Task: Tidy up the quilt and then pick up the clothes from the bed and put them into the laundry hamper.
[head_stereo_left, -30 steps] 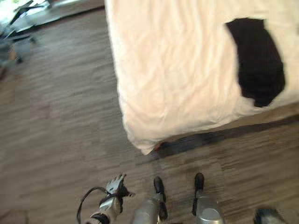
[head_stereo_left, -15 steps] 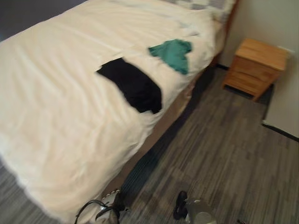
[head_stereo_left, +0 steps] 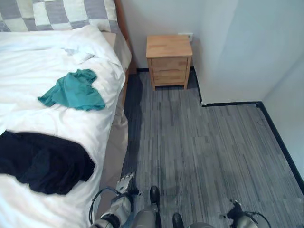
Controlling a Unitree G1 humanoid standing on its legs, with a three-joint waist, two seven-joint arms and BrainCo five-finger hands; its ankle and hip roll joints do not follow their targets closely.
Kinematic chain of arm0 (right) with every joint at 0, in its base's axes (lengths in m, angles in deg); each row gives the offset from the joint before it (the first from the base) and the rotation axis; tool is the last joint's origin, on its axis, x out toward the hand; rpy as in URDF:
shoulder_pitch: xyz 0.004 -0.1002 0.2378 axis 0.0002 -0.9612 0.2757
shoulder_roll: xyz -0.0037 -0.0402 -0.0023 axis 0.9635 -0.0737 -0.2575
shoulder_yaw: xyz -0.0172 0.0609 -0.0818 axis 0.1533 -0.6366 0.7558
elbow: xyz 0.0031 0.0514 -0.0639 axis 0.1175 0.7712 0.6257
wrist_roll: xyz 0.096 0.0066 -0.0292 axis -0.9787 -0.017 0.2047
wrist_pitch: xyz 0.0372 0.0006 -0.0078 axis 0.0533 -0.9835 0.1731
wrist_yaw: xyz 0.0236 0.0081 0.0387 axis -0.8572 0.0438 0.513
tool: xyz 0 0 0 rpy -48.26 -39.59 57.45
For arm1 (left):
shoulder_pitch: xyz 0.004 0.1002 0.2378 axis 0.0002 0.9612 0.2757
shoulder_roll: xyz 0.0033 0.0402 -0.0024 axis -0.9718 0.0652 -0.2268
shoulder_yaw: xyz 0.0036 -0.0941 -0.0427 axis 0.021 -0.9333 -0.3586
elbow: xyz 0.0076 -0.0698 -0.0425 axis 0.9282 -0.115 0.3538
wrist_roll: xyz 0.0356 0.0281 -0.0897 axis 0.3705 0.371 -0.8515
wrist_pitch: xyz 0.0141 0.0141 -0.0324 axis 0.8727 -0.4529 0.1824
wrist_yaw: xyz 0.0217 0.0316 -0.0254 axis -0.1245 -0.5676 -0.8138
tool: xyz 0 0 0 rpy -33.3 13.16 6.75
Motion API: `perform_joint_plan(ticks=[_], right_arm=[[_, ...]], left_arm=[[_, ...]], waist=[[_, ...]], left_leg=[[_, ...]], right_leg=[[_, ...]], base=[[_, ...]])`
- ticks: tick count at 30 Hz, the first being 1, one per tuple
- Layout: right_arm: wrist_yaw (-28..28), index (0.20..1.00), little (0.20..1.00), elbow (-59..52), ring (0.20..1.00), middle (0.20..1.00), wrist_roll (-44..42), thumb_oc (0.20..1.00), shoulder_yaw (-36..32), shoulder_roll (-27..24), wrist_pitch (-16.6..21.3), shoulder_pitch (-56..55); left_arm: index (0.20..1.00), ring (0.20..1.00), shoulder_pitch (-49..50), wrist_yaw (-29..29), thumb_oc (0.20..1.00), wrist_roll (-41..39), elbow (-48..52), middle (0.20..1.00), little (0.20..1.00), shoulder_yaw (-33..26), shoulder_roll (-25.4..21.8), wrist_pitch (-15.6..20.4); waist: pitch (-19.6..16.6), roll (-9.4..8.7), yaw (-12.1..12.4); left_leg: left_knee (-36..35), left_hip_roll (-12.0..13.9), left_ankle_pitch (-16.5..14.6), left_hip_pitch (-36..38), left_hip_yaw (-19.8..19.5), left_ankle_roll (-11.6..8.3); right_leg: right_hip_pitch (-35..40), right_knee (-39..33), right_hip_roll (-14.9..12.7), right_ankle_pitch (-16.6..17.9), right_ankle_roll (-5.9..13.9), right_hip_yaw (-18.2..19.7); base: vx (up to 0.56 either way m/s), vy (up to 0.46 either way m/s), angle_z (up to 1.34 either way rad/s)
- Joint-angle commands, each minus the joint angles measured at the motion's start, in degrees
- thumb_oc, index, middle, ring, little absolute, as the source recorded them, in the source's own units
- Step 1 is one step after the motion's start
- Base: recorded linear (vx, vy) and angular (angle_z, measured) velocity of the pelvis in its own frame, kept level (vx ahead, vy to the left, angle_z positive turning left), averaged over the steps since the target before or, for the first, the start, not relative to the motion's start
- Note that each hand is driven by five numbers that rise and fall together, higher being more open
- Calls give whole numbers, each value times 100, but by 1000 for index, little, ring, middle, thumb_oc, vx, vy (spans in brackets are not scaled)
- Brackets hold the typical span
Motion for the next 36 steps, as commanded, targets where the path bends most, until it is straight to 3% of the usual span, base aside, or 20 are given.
perform_joint_plan(ticks=[1,4,6,8,9,11,13,14,16,17,18,19,22,23,27,30,32,33,34,36], right_arm=[[-97,1000,1000,-264,1000,1000,-260,1000,-423,-30,-35,98],[-130,1000,1000,-245,1000,1000,-572,1000,-689,22,8,-42],[-162,1000,1000,-313,1000,1000,-806,1000,-788,52,59,-176],[-165,1000,1000,-313,1000,1000,-843,1000,-775,63,47,-189],[-177,1000,1000,-307,1000,1000,-706,1000,-711,61,-9,-142],[-187,1000,1000,-300,1000,1000,-608,1000,-654,52,-11,-119],[-133,1000,1000,-275,1000,1000,-595,1000,-625,36,1,-116],[-133,1000,1000,-274,1000,1000,-595,1000,-624,40,2,-114],[-139,1000,1000,-277,1000,1000,-656,1000,-621,-9,-44,-40],[-145,1000,1000,-396,1000,1000,-715,1000,-567,-69,0,143],[-145,1000,1000,-396,1000,1000,-715,1000,-568,-65,-1,147],[-138,1000,1000,-440,1000,1000,-641,1000,-447,-30,-14,263],[-141,1000,1000,-445,1000,1000,-551,1000,-340,-22,-10,298],[-161,1000,1000,-347,1000,1000,-418,1000,-228,-21,2,385],[-190,1000,1000,-292,1000,1000,-151,1000,-222,-28,-59,319],[-174,1000,1000,-219,1000,1000,-29,1000,-211,16,-63,253],[-152,1000,1000,-98,1000,1000,24,1000,-331,99,-177,246],[-152,1000,1000,-97,1000,1000,24,1000,-331,100,-177,248],[-144,1000,1000,-70,1000,1000,40,1000,-334,107,-167,319],[-136,1000,1000,-42,1000,1000,84,1000,-290,108,-161,315]], left_arm=[[1000,1000,-146,-50,1000,100,13,1000,1000,-64,-264,-86],[1000,1000,-222,-18,1000,255,-36,1000,1000,33,-276,-125],[1000,1000,-244,54,1000,459,-159,1000,1000,124,-260,-103],[1000,1000,-281,134,1000,538,-312,1000,1000,121,-272,-78],[1000,1000,-260,177,1000,650,-428,1000,1000,139,-281,-89],[1000,1000,-208,193,1000,656,-475,1000,1000,121,-271,-68],[1000,1000,-37,234,1000,618,-544,1000,1000,40,-219,-51],[1000,1000,-37,235,1000,618,-543,1000,1000,38,-223,-52],[1000,1000,13,229,1000,485,-455,1000,1000,-43,-248,-106],[1000,1000,-32,76,1000,132,-372,1000,1000,-160,-239,-101],[1000,1000,-36,76,1000,131,-373,1000,1000,-160,-243,-100],[1000,1000,-74,-40,1000,-50,-281,1000,1000,-230,-189,-95],[1000,1000,-51,-105,1000,-173,-224,1000,1000,-270,-113,-64],[1000,1000,-8,-107,1000,-112,-197,1000,1000,-257,-46,-54],[1000,1000,148,63,1000,154,-192,1000,1000,-222,-2,-135],[1000,1000,329,102,1000,159,-308,1000,1000,-317,-39,-182],[1000,1000,324,38,1000,117,-404,1000,1000,-422,-58,-285],[1000,1000,323,39,1000,117,-404,1000,1000,-423,-59,-285],[1000,1000,278,-78,1000,-55,-401,1000,1000,-541,-100,-322],[1000,1000,264,-95,1000,-85,-433,1000,1000,-554,-122,-307]], waist=[[334,-76,-18],[455,106,-333],[396,132,-522],[355,88,-634],[326,160,-676],[320,223,-704],[237,340,-759],[222,318,-767],[408,181,-601],[512,-41,-384],[503,-53,-385],[521,-135,-123],[440,-148,55],[310,-31,192],[182,64,211],[63,-14,367],[199,-103,354],[198,-111,350],[320,-49,321],[332,-39,326]], left_leg=[[284,-56,-1084,823,-21,-129],[-30,4,-1128,1339,-202,-134],[-160,-74,-1267,1596,-380,-190],[-226,-169,-1457,1840,-427,-283],[-229,-125,-1693,2127,-371,-376],[-212,-88,-1758,2329,-323,-431],[1144,49,-1269,2272,-217,-719],[1150,29,-1253,2243,-226,-717],[3437,172,-418,1169,-266,-938],[4452,244,-589,417,-148,-793],[4460,234,-579,392,-145,-788],[4135,274,-863,-75,-34,-675],[3104,143,-940,-207,-3,-580],[1344,83,-837,-245,204,-492],[396,295,-572,-39,1798,-445],[309,157,-581,110,1730,-161],[267,41,-819,473,1455,68],[265,30,-818,470,1454,72],[8,68,-801,828,1004,82],[-54,76,-794,913,751,46]], right_leg=[[-1402,2559,-706,517,1565,-688],[-2119,2920,-473,482,1406,-670],[-2167,1968,-291,230,1196,-584],[-2370,615,-457,467,1180,-614],[-2518,-180,-744,733,1263,-1222],[-2492,-264,-784,783,1271,-1478],[-2070,-321,-679,1007,1013,-1518],[-2085,-336,-701,1027,1014,-1516],[-1569,-428,-811,995,783,-1546],[-1217,-592,-902,863,669,-1447],[-1237,-594,-914,873,671,-1444],[-838,-748,-1000,735,696,-1314],[-634,-795,-1068,569,740,-1143],[-253,-846,-1001,300,828,-1193],[180,-412,-847,-335,790,-1543],[57,552,-756,-368,882,-1772],[-722,2715,-1047,453,1499,-1915],[-735,2737,-1059,440,1502,-1915],[-1424,3471,-1010,520,1474,-1651],[-1569,3255,-976,387,1368,-1598]], base=[[212,90,-35],[404,113,10],[514,2,63],[610,-83,72],[725,-126,62],[577,-91,34],[571,-111,-10],[315,-137,-8],[397,-217,28],[390,-189,32],[636,-100,-42],[468,52,-101],[513,134,-74],[543,178,-71],[454,127,-15],[331,99,38],[364,85,98],[433,26,162],[205,-19,142],[273,-70,152]])
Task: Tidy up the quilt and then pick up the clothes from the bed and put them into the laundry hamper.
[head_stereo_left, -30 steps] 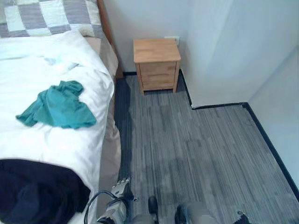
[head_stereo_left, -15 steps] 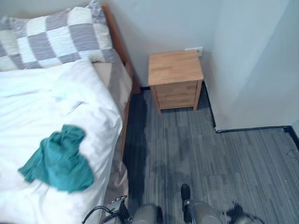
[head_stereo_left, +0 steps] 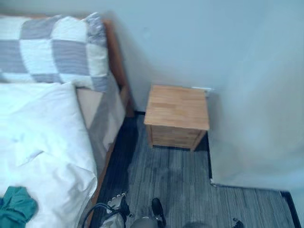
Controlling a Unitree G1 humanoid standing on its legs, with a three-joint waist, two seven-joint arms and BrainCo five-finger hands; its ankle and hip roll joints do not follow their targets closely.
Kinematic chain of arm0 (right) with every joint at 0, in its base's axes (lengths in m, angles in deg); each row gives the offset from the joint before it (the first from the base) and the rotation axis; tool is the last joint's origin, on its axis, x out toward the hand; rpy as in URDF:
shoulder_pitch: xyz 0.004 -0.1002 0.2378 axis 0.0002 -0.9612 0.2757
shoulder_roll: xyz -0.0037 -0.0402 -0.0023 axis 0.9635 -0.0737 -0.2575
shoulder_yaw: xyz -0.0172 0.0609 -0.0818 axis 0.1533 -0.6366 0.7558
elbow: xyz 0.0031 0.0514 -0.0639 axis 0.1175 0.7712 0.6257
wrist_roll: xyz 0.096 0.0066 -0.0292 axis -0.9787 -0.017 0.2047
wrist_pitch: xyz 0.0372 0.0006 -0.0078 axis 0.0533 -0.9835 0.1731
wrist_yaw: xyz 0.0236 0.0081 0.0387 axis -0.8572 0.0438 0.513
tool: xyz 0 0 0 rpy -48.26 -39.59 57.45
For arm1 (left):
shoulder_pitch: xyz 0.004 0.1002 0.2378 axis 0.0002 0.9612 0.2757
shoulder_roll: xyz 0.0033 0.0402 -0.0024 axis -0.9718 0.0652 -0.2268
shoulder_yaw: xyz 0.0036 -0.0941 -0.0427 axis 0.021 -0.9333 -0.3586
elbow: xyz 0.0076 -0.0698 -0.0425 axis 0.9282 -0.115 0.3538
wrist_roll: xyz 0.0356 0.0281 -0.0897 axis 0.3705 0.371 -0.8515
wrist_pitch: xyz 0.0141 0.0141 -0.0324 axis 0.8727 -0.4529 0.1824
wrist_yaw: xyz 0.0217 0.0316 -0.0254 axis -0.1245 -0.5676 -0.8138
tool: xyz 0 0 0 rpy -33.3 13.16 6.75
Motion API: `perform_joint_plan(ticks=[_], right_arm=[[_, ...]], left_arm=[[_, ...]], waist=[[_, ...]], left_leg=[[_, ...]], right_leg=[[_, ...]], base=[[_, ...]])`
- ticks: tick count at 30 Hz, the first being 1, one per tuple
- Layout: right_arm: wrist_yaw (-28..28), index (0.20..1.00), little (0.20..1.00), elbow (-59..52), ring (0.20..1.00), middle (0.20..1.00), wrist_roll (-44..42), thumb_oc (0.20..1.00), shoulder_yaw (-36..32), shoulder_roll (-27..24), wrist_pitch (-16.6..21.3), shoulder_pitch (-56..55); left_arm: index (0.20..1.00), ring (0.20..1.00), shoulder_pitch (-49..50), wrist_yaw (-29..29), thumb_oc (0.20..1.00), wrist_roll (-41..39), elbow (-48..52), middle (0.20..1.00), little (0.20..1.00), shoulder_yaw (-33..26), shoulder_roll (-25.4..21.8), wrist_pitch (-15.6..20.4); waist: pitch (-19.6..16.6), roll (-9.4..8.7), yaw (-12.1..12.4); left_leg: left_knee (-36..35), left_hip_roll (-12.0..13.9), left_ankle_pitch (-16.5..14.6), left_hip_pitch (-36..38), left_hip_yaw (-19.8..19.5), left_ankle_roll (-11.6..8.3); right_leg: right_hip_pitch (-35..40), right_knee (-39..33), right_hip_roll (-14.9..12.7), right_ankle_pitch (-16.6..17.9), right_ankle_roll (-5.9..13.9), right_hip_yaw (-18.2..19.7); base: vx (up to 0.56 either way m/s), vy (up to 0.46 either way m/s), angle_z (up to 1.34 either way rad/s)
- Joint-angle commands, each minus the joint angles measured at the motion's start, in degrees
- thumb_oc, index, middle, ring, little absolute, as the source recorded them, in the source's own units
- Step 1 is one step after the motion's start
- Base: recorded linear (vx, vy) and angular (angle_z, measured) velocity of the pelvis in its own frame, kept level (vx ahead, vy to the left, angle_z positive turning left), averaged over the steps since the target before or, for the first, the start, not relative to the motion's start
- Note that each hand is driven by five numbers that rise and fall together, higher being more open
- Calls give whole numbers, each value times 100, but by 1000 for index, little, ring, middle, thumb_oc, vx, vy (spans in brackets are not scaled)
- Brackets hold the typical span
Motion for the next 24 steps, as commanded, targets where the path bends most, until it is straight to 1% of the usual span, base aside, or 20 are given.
perform_joint_plan(ticks=[1,2,3,4,5,7,8,9,10,11,12,14,15,16,17,18,19,20,22,24], right_arm=[[-98,1000,1000,-47,1000,1000,294,1000,-162,-114,34,600],[-90,1000,1000,-63,1000,1000,309,1000,-102,-141,40,607],[-79,1000,1000,-43,1000,1000,308,1000,-89,-151,30,607],[-77,1000,1000,3,1000,1000,303,1000,-38,-180,36,619],[-38,1000,1000,122,1000,1000,425,1000,65,-280,-42,483],[15,1000,1000,156,1000,1000,391,1000,56,-257,-63,492],[36,1000,1000,122,1000,1000,402,1000,98,-224,-13,527],[9,1000,1000,118,1000,1000,390,1000,101,-205,-9,587],[45,1000,1000,138,1000,1000,369,1000,17,-212,-15,600],[45,1000,1000,139,1000,1000,369,1000,17,-211,-14,598],[-3,1000,1000,44,1000,1000,348,1000,-29,-341,36,666],[-10,1000,1000,-30,1000,1000,385,1000,-75,-407,12,684],[14,1000,1000,-12,1000,1000,444,1000,-115,-495,10,679],[14,1000,1000,-10,1000,1000,447,1000,-116,-494,15,679],[8,1000,1000,24,1000,1000,419,1000,-169,-527,20,707],[1,1000,1000,-43,1000,1000,282,1000,-303,-628,66,757],[2,1000,1000,-44,1000,1000,282,1000,-302,-629,65,756],[-41,1000,1000,-212,1000,1000,168,1000,-416,-730,106,852],[-60,1000,1000,-406,1000,1000,168,1000,-473,-818,135,938],[-99,1000,1000,-824,1000,1000,174,1000,-530,-996,144,1141]], left_arm=[[1000,1000,17,-244,1000,-98,32,1000,1000,-174,-217,-54],[1000,1000,-6,-285,1000,-129,45,1000,1000,-160,-256,-18],[1000,1000,-32,-277,1000,-109,45,1000,1000,-139,-268,-3],[1000,1000,-92,-299,1000,-123,-25,1000,1000,-102,-274,34],[1000,1000,-138,-267,1000,-82,-65,1000,1000,-100,-345,0],[1000,1000,-93,-291,1000,-178,-118,1000,1000,-190,-359,2],[1000,1000,-33,-343,1000,-353,-138,1000,1000,-283,-386,59],[1000,1000,58,-330,1000,-388,-146,1000,1000,-285,-362,67],[1000,1000,253,-299,1000,-489,-250,1000,1000,-377,-323,113],[1000,1000,257,-298,1000,-488,-246,1000,1000,-376,-325,112],[1000,1000,178,-393,1000,-495,-270,1000,1000,-279,-301,104],[1000,1000,117,-305,1000,-281,-183,1000,1000,-134,-372,96],[1000,1000,63,-189,1000,46,-166,1000,1000,27,-501,84],[1000,1000,70,-179,1000,56,-151,1000,1000,23,-506,79],[1000,1000,83,-118,1000,133,-157,1000,1000,56,-545,92],[1000,1000,127,-44,1000,143,-176,1000,1000,17,-597,85],[1000,1000,128,-44,1000,143,-175,1000,1000,16,-596,84],[1000,1000,268,9,1000,118,-260,1000,1000,-65,-588,44],[1000,1000,273,42,1000,137,-279,1000,1000,-50,-612,48],[1000,1000,271,121,1000,220,-248,1000,1000,13,-684,45]], waist=[[308,55,224],[324,20,215],[322,-14,193],[319,-93,129],[363,-232,14],[370,-268,69],[320,-285,178],[287,-282,195],[201,-241,215],[194,-240,188],[241,-232,165],[274,-235,63],[208,-170,-68],[230,-176,-89],[131,-123,-104],[21,-28,-131],[21,-28,-139],[-85,-4,-103],[-83,-33,-113],[-54,-100,-117]], left_leg=[[20,530,-394,221,173,-855],[5,489,-424,272,-99,-905],[14,464,-449,300,-263,-937],[38,364,-520,323,-647,-948],[136,264,-693,394,-1095,-1000],[230,239,-744,341,-1278,-1011],[297,207,-789,288,-1354,-1021],[342,145,-798,242,-1505,-1027],[639,127,-915,132,-1515,-1150],[665,123,-927,112,-1542,-1151],[955,197,-927,-92,-1168,-1261],[1153,628,-858,-317,-27,-1343],[1002,1104,-663,-278,1192,-1448],[1008,1126,-553,-313,1237,-1430],[809,1209,-498,-273,1455,-1520],[404,1308,-157,-281,1610,-1615],[390,1302,-148,-275,1604,-1614],[155,1239,-116,-132,1428,-1548],[-14,1187,-103,-26,1432,-1510],[-79,1133,-215,71,1426,-1425]], right_leg=[[-534,-1346,-488,701,515,784],[-530,-1845,-433,491,432,1023],[-422,-2401,-413,513,411,1219],[-366,-3290,-276,603,410,1872],[-354,-3956,-81,788,501,2785],[-318,-4002,-131,888,544,2844],[-257,-4035,-290,896,450,2580],[-199,-4114,-321,928,391,2458],[-18,-4323,-424,926,331,2243],[-10,-4337,-430,928,331,2215],[208,-4445,-642,904,305,1905],[389,-4558,-901,870,328,1295],[647,-4670,-1030,739,395,643],[632,-4682,-1017,801,364,593],[770,-4715,-1063,699,437,359],[800,-4642,-1077,661,453,104],[803,-4639,-1080,657,453,97],[795,-4256,-1146,495,470,-44],[734,-3979,-1228,443,483,-95],[492,-3244,-1321,425,572,-74]], base=[[353,-162,172],[303,-180,214],[308,-251,185],[361,-350,229],[324,-378,215],[159,-202,257],[147,-164,245],[301,-323,170],[223,-255,89],[210,-247,66],[37,-97,164],[21,-67,266],[-12,-38,243],[111,22,186],[127,84,183],[182,112,130],[252,228,111],[212,227,23],[139,183,24],[72,184,42]])
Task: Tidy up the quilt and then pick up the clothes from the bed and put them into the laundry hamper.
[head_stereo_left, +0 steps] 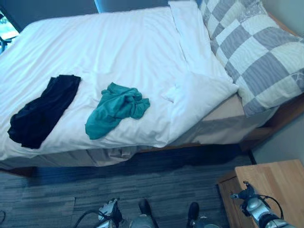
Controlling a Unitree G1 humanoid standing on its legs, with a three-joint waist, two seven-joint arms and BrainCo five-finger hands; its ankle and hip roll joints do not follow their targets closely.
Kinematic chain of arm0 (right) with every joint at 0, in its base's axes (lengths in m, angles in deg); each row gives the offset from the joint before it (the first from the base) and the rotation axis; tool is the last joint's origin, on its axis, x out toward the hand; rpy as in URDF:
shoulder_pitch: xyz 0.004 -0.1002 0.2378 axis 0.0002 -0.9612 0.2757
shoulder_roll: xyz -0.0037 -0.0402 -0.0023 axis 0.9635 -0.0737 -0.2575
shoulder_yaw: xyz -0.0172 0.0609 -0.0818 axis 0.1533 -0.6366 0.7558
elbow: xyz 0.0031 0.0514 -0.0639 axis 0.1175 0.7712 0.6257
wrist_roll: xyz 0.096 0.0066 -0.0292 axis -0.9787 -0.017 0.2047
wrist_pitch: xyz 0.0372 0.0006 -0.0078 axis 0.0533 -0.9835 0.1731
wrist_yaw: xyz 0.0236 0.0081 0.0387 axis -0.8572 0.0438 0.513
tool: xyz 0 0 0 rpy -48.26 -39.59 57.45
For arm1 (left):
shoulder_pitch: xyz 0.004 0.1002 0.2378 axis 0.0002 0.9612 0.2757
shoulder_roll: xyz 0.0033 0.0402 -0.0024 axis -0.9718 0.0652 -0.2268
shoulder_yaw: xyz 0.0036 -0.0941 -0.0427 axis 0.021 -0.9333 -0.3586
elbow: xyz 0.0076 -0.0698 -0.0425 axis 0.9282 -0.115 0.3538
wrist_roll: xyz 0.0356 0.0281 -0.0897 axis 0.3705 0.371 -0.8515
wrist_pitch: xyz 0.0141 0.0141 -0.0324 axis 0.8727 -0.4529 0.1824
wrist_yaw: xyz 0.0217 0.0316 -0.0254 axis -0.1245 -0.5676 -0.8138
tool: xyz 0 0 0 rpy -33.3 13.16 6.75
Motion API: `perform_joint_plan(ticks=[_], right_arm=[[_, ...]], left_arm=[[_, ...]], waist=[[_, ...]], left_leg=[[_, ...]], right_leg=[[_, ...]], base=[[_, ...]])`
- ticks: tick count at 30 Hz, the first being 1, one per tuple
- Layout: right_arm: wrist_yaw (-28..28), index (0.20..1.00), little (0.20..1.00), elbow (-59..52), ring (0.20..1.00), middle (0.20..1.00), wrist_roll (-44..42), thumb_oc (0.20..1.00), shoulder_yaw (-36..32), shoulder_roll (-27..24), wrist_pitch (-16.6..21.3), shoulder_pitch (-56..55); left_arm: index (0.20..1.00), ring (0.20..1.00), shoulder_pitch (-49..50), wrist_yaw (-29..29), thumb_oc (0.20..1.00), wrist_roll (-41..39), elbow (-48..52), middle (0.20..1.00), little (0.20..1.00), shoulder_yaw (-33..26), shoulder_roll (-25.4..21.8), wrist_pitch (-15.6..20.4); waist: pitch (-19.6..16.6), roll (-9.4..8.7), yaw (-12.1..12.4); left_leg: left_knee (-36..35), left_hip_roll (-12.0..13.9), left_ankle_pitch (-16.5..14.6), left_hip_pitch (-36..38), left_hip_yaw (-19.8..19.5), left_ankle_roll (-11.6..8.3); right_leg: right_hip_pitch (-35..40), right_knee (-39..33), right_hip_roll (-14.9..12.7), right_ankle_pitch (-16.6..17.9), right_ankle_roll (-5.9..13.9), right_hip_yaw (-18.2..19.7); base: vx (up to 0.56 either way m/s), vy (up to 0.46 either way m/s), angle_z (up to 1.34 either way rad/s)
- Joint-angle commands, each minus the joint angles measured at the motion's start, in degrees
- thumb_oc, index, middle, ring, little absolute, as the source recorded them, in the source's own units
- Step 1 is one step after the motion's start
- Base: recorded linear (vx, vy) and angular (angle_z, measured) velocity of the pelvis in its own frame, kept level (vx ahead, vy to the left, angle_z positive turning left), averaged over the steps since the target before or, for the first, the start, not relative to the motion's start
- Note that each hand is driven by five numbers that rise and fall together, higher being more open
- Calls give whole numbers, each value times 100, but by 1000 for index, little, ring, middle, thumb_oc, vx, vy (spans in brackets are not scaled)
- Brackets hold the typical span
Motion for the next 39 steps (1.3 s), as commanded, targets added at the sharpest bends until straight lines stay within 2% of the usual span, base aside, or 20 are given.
perform_joint_plan(ticks=[1,2,4,5,6,7,8,14,20,22,23,26,27,28,29,32,35,37,38,39], right_arm=[[-254,1000,1000,-1018,1000,1000,-56,1000,-103,-530,114,565],[-302,1000,1000,-1229,1000,1000,-67,1000,-135,-666,118,718],[-377,1000,1000,-1513,1000,1000,-36,1000,-112,-862,130,962],[-434,1000,1000,-1722,1000,1000,-44,1000,-130,-1020,133,1151],[-447,1000,1000,-2170,1000,1000,22,1000,3,-1516,163,1733],[-446,1000,1000,-2169,1000,1000,21,1000,6,-1518,163,1738],[-434,1000,1000,-2364,1000,1000,86,1000,133,-1795,169,2107],[-392,1000,1000,-2424,1000,1000,118,1000,564,-1895,177,3005],[-291,1000,1000,-1756,1000,1000,247,1000,1511,-1792,254,4599],[-197,1000,1000,-1041,1000,1000,372,1000,2034,-1614,249,5241],[-198,1000,1000,-1037,1000,1000,371,1000,2038,-1613,251,5246],[-148,1000,1000,-141,1000,1000,513,1000,2370,-1491,227,5603],[-103,498,498,108,498,498,497,498,2398,-1478,201,5641],[-92,200,200,347,200,200,483,200,2401,-1448,179,5654],[-101,200,200,599,200,200,431,200,2318,-1431,142,5609],[-136,200,200,595,200,200,341,200,2139,-1355,111,5350],[-249,200,200,260,200,200,152,200,1686,-1247,113,4567],[-231,200,200,-510,200,200,146,200,1207,-1218,158,3376],[-226,256,256,-771,256,256,187,256,1024,-1244,150,2938],[-228,696,696,-1083,696,696,207,696,720,-1297,144,2366]], left_arm=[[1000,1000,-288,75,1000,235,-52,1000,1000,228,-479,24],[1000,1000,-304,67,1000,202,3,1000,1000,240,-509,30],[1000,1000,-328,52,1000,109,75,1000,1000,265,-554,59],[1000,1000,-371,43,1000,46,110,1000,1000,255,-574,72],[1000,1000,-569,45,1000,-50,104,1000,1000,308,-659,144],[1000,1000,-572,45,1000,-50,102,1000,1000,306,-657,144],[1000,1000,-695,51,1000,-79,74,1000,1000,304,-741,182],[1000,1000,-695,-57,1000,-309,11,1000,1000,168,-769,200],[1000,1000,-746,-221,1000,-357,28,1000,1000,401,-592,312],[1000,1000,-905,-290,1000,-414,91,1000,1000,631,-472,410],[1000,1000,-906,-291,1000,-414,90,1000,1000,628,-470,410],[1000,1000,-1051,-356,1000,-484,203,1000,1000,876,-367,491],[1000,1000,-1074,-357,1000,-490,226,1000,1000,939,-332,506],[1000,1000,-1114,-362,1000,-515,283,1000,1000,1034,-267,519],[1000,1000,-1139,-355,1000,-543,314,1000,1000,1120,-185,520],[1000,1000,-1100,-339,1000,-553,293,1000,1000,1115,-89,487],[1000,1000,-1003,-318,1000,-442,159,1000,1000,971,-7,409],[1000,1000,-909,-276,1000,-303,101,1000,1000,783,35,332],[1000,1000,-898,-267,1000,-233,77,1000,1000,719,23,300],[1000,1000,-886,-257,1000,-120,53,1000,1000,628,0,250]], waist=[[179,-483,-120],[257,-477,-149],[314,-496,-149],[372,-466,-120],[420,-521,-97],[426,-514,-106],[405,-595,-114],[330,-699,19],[448,-397,112],[509,-193,158],[506,-190,153],[575,28,205],[590,82,218],[604,157,225],[615,239,218],[619,277,182],[618,236,64],[535,120,-80],[505,87,-123],[449,33,-188]], left_leg=[[14,-241,-569,96,-100,-44],[14,-229,-587,122,-124,-19],[14,-221,-616,157,-128,-7],[14,-154,-504,96,-91,12],[14,-163,-551,36,-281,-74],[14,-158,-550,38,-289,-75],[14,-202,-625,25,-404,-136],[14,-273,-632,51,-458,-208],[14,-182,-455,-269,-519,-350],[14,-120,-329,-563,-595,-452],[14,-119,-329,-569,-598,-452],[14,-73,-201,-823,-671,-526],[14,-66,-181,-866,-692,-543],[14,-48,-147,-927,-721,-566],[14,-19,-111,-962,-765,-593],[14,13,-100,-923,-787,-601],[14,54,-150,-747,-753,-598],[14,89,-230,-541,-704,-584],[14,96,-256,-483,-690,-580],[14,110,-290,-406,-662,-577]], right_leg=[[-655,2517,-761,-757,978,641],[-896,2959,-737,-714,994,790],[-1132,3217,-687,-736,1040,959],[-1293,3191,-556,-665,947,1038],[-1209,2148,-501,-809,859,1221],[-1192,2126,-496,-799,859,1210],[-1128,1066,-582,-548,878,1363],[-1093,400,-768,-60,969,1490],[-1217,50,-702,133,902,1346],[-1336,-139,-680,211,884,1283],[-1339,-139,-680,211,883,1280],[-1484,-187,-645,213,863,1252],[-1500,-199,-630,197,857,1247],[-1522,-199,-618,185,852,1237],[-1528,-199,-586,154,839,1215],[-1481,-199,-538,114,805,1220],[-1324,-177,-486,40,762,1258],[-1175,-152,-470,1,749,1301],[-1134,-147,-472,-8,751,1308],[-1098,-144,-468,-13,751,1330]], base=[[59,217,35],[27,155,24],[-7,49,45],[49,-65,55],[32,-97,40],[167,-186,35],[147,-155,38],[134,-131,35],[51,-99,-2],[23,-100,-4],[30,-90,-4],[19,-62,9],[23,-73,19],[41,-61,21],[33,-44,26],[50,-30,13],[42,0,6],[98,6,0],[77,9,-10],[39,10,-17]])
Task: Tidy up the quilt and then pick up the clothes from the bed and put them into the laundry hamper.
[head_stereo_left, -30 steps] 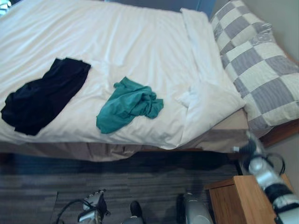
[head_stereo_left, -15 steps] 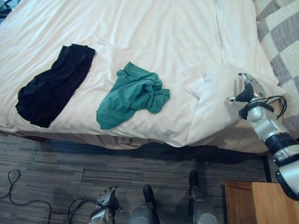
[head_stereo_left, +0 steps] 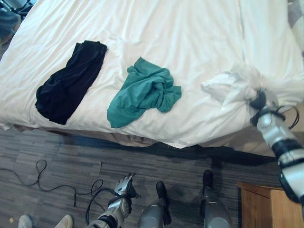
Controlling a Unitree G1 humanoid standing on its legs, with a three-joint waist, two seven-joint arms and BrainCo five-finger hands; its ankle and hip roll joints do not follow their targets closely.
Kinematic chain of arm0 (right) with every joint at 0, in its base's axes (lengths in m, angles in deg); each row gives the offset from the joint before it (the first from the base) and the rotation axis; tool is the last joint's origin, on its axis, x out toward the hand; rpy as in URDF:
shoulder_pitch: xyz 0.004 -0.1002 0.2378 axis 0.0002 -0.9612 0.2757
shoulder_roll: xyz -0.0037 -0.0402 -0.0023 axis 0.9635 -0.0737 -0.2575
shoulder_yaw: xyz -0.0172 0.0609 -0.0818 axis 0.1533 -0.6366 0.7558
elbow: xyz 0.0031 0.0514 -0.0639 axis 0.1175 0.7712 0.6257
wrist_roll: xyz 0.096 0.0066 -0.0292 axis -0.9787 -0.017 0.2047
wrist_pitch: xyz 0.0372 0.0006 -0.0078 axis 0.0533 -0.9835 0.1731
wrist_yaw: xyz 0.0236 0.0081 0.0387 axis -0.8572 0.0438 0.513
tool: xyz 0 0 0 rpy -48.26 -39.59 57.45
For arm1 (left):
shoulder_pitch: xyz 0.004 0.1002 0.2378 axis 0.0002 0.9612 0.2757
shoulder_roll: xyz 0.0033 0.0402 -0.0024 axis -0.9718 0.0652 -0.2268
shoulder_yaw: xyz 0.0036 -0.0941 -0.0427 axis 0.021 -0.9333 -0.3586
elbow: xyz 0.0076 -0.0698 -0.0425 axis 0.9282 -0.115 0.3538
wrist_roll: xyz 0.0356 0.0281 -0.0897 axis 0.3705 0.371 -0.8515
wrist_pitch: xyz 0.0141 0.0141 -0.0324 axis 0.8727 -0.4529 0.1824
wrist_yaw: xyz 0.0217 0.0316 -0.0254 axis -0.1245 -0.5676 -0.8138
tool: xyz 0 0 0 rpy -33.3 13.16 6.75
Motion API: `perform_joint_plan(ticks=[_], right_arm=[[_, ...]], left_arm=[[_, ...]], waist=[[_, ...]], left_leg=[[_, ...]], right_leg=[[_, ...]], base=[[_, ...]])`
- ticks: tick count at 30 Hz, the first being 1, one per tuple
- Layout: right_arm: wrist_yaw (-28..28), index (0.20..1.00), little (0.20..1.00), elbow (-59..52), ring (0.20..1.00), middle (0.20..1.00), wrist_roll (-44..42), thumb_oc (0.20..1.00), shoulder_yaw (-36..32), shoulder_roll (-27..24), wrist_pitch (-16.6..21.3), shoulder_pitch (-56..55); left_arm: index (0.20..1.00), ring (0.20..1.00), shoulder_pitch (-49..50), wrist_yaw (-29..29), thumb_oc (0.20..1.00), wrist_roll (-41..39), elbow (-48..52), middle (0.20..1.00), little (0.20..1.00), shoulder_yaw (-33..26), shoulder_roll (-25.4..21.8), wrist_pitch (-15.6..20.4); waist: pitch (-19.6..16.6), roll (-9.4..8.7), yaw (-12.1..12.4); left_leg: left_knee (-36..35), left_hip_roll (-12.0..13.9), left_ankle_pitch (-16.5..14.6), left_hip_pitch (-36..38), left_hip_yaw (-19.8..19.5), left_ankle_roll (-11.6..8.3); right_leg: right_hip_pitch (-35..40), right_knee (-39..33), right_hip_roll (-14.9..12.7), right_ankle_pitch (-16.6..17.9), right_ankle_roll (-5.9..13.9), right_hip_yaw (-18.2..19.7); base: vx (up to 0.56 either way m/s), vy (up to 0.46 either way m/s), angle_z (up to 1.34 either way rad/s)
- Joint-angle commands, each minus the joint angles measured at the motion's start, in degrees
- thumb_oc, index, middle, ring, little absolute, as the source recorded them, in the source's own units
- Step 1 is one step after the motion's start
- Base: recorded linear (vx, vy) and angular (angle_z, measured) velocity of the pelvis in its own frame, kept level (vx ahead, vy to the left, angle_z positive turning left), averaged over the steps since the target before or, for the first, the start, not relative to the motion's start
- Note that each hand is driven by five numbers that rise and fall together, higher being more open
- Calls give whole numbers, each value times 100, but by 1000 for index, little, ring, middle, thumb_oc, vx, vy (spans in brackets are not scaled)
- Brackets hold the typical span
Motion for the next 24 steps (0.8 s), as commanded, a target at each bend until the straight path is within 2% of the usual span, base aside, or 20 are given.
perform_joint_plan(ticks=[1,2,4,5,6,7,11,12,13,15,17,18,19,20,22,23,24], right_arm=[[153,1000,1000,426,1000,1000,-153,1000,130,147,-154,-721],[136,1000,1000,62,1000,1000,-151,1000,-354,166,-155,-1633],[139,1000,1000,44,1000,1000,-147,1000,-370,166,-162,-1654],[73,1000,1000,22,1000,1000,-134,1000,-917,363,-173,-2784],[74,1000,1000,17,1000,1000,-132,1000,-922,366,-174,-2790],[32,1000,1000,341,1000,1000,-178,1000,-1108,590,-195,-3250],[-24,1000,1000,1143,1000,1000,-606,1000,-1415,940,-232,-3583],[-62,1000,1000,1525,1000,1000,-1133,1000,-1720,1028,-224,-3673],[-62,1000,1000,1528,1000,1000,-1134,1000,-1719,1030,-222,-3669],[-171,1000,1000,1657,1000,1000,-1805,1000,-2211,884,-196,-3701],[-238,1000,1000,1456,1000,1000,-1916,1000,-2363,748,-163,-3722],[-307,890,890,1119,890,890,-1970,890,-2505,616,-118,-3758],[-476,200,200,-65,200,200,-1835,200,-2721,352,-30,-3838],[-475,200,200,-91,200,200,-1829,200,-2732,357,-46,-3853],[-721,200,200,-1367,200,200,-1442,200,-2954,143,63,-3879],[-720,200,200,-1371,200,200,-1441,200,-2956,144,61,-3883],[-922,200,200,-1976,200,200,-1222,200,-3057,-48,189,-3647]], left_arm=[[1000,1000,-115,-22,1000,325,-394,1000,1000,36,-43,-122],[1000,1000,-81,7,1000,432,-425,1000,1000,-141,-71,-171],[1000,1000,-78,8,1000,432,-423,1000,1000,-131,-76,-172],[1000,1000,-53,23,1000,572,-431,1000,1000,-290,-123,-215],[1000,1000,-53,23,1000,572,-429,1000,1000,-287,-127,-215],[1000,1000,-29,19,1000,580,-417,1000,1000,-353,-165,-214],[1000,1000,-29,31,1000,530,-389,1000,1000,-367,-243,-225],[1000,1000,-12,52,1000,488,-383,1000,1000,-377,-311,-228],[1000,1000,-15,53,1000,487,-382,1000,1000,-378,-314,-228],[1000,1000,63,122,1000,417,-352,1000,1000,-398,-397,-232],[1000,1000,102,128,1000,412,-341,1000,1000,-415,-416,-233],[1000,1000,147,140,1000,410,-322,1000,1000,-432,-410,-238],[1000,1000,244,167,1000,446,-299,1000,1000,-478,-362,-233],[1000,1000,243,167,1000,447,-300,1000,1000,-476,-362,-234],[1000,1000,348,197,1000,536,-312,1000,1000,-501,-256,-226],[1000,1000,348,197,1000,536,-312,1000,1000,-500,-255,-226],[1000,1000,410,235,1000,582,-320,1000,1000,-493,-205,-202]], waist=[[-195,-414,-242],[-223,-478,-363],[-244,-481,-345],[-336,-583,-499],[-346,-586,-490],[-387,-642,-566],[-458,-721,-647],[-475,-760,-714],[-490,-761,-703],[-531,-808,-778],[-545,-818,-786],[-543,-821,-810],[-535,-818,-846],[-543,-818,-837],[-518,-784,-847],[-517,-784,-845],[-507,-746,-797]], left_leg=[[-19,287,-183,-47,241,-385],[-19,293,-277,111,290,-366],[-19,297,-260,87,298,-367],[-19,307,-389,307,371,-346],[-19,310,-373,290,376,-347],[-19,319,-436,428,417,-341],[-19,336,-480,546,503,-340],[-19,336,-532,655,566,-333],[-19,340,-514,632,577,-335],[-19,343,-576,771,688,-331],[-19,348,-573,783,722,-333],[-19,340,-602,824,737,-331],[-19,329,-618,856,779,-324],[-19,333,-597,838,785,-325],[-19,314,-648,884,796,-306],[-19,315,-648,886,796,-306],[-19,308,-656,882,764,-292]], right_leg=[[275,28,-246,-938,472,387],[387,54,-260,-980,487,402],[357,52,-255,-962,480,413],[514,65,-263,-1025,508,445],[495,62,-259,-1009,501,452],[591,78,-260,-1054,520,457],[647,100,-256,-1067,521,510],[708,106,-256,-1082,539,560],[676,105,-250,-1065,530,574],[739,100,-258,-1072,562,622],[726,94,-257,-1048,562,644],[747,98,-265,-1062,580,646],[737,115,-276,-1056,595,680],[715,115,-270,-1038,586,687],[721,152,-289,-1065,598,689],[722,152,-288,-1065,598,689],[713,171,-294,-1077,591,671]], base=[[76,23,-21],[42,14,-20],[46,14,-17],[50,14,-26],[89,17,-27],[30,4,-23],[23,8,-8],[11,9,-18],[32,28,-22],[25,29,-32],[8,24,-33],[10,57,-33],[1,40,-27],[-15,39,-24],[2,32,-10],[0,0,0],[-36,-9,6]])
